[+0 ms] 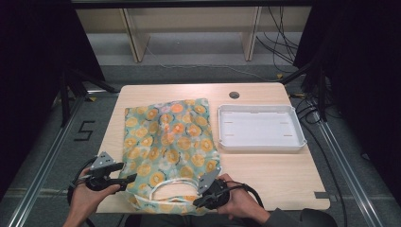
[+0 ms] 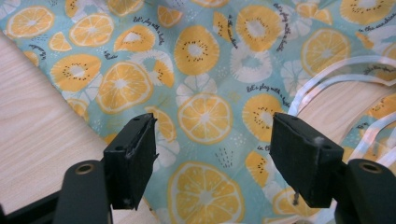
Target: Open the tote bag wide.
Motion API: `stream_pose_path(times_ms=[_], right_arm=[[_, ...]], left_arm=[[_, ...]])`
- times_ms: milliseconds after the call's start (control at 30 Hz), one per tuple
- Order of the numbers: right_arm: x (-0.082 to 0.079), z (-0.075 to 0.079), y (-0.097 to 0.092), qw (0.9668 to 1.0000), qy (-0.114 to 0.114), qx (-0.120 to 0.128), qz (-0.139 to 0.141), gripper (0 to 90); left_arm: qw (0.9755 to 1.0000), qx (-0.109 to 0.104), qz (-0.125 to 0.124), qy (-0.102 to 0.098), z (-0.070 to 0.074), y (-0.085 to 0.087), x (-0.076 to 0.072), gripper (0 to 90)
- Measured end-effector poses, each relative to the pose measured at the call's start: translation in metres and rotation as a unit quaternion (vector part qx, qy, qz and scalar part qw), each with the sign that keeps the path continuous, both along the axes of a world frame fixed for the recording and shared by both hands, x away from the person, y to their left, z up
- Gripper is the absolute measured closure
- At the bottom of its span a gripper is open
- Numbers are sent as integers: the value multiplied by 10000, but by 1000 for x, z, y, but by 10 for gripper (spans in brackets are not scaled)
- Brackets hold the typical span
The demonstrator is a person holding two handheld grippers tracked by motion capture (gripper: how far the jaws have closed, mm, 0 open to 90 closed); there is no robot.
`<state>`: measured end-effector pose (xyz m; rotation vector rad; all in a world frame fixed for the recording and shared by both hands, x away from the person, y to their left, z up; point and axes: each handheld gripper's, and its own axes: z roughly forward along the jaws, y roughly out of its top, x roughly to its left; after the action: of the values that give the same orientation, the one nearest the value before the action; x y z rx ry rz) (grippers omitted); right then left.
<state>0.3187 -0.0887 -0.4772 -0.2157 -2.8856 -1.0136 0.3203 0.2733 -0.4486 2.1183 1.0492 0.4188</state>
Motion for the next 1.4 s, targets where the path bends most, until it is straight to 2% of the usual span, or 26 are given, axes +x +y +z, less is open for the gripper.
stream_pose_path(times_ms=[33,67,100,167,233,300,367,467,500,533,600,633,667,733,800,933,1033,1133,1167,1200,1233,1267,1300,1333,1367,1400], right_arm=[[1,3,-2,10000,-44,11,-64,900],[3,9,-3,9997,-17,167,-175,900],[5,12,-5,9995,-44,231,-221,900],[7,14,-7,9992,-30,301,-273,900],[10,16,-10,9988,-80,336,-339,900],[13,19,-12,9979,-107,448,-463,900],[18,22,-13,9973,-70,610,-402,900],[25,27,-16,9952,2,790,-579,900],[27,29,-17,9945,24,840,-628,900],[30,31,-18,9939,-11,889,-658,900],[36,35,-19,9926,-26,967,-728,900],[40,36,-20,9916,-8,1037,-770,900],[43,37,-20,9911,-27,1093,-764,900],[47,40,-22,9891,100,1178,-878,900],[50,43,-23,9880,146,1241,-913,900],[58,48,-21,9863,20,1291,-1030,900],[66,48,-17,9856,49,1330,-1043,900],[71,50,-15,9859,90,1300,-1052,900],[71,49,-14,9845,41,1378,-1080,900],[72,51,-14,9860,32,1330,-1007,900],[72,52,-13,9851,94,1357,-1053,900],[75,51,-13,9849,-81,1414,-991,900],[74,53,-14,9851,63,1319,-1099,900],[76,52,-13,9836,22,1423,-1111,900],[78,54,-14,9852,-31,1359,-1048,900],[78,54,-14,9836,32,1363,-1179,900]], left_arm=[[10000,-51,-13,-50,-1,-2,0,313],[9999,-85,-24,68,0,-4,-1,312],[9999,-134,-12,30,0,-6,-2,312],[9998,-44,-165,-46,1,-8,-3,311],[9997,-97,-222,21,1,-12,-5,311],[9994,-260,-248,1,1,-18,-8,304],[9987,-305,-408,-36,3,-22,-10,301],[9957,-685,-611,-100,6,-31,-16,270],[9941,-702,-820,-143,7,-33,-17,260],[9932,-749,-884,-101,7,-37,-20,252],[9926,-601,-1039,-164,5,-43,-23,221],[9924,-390,-1147,-214,6,-45,-24,206],[9924,-361,-1153,-224,4,-48,-25,192],[9926,-96,-1183,-267,2,-51,-24,188],[9904,159,-1342,-286,-1,-54,-23,171],[9870,50,-1582,-286,0,-59,-27,181],[9863,285,-1605,-247,-1,-62,-26,198],[9873,462,-1515,-153,-5,-61,-22,295],[9875,451,-1503,-118,-6,-60,-21,348],[9866,477,-1560,-47,-7,-59,-18,419],[9854,469,-1637,-7,-7,-59,-17,503],[9834,510,-1740,-12,-7,-58,-15,574],[9835,530,-1727,-26,-6,-58,-14,702],[9836,552,-1715,-35,-3,-57,-11,774],[9839,530,-1705,-82,0,-56,-8,836],[9839,552,-1694,-129,5,-55,-4,868]])
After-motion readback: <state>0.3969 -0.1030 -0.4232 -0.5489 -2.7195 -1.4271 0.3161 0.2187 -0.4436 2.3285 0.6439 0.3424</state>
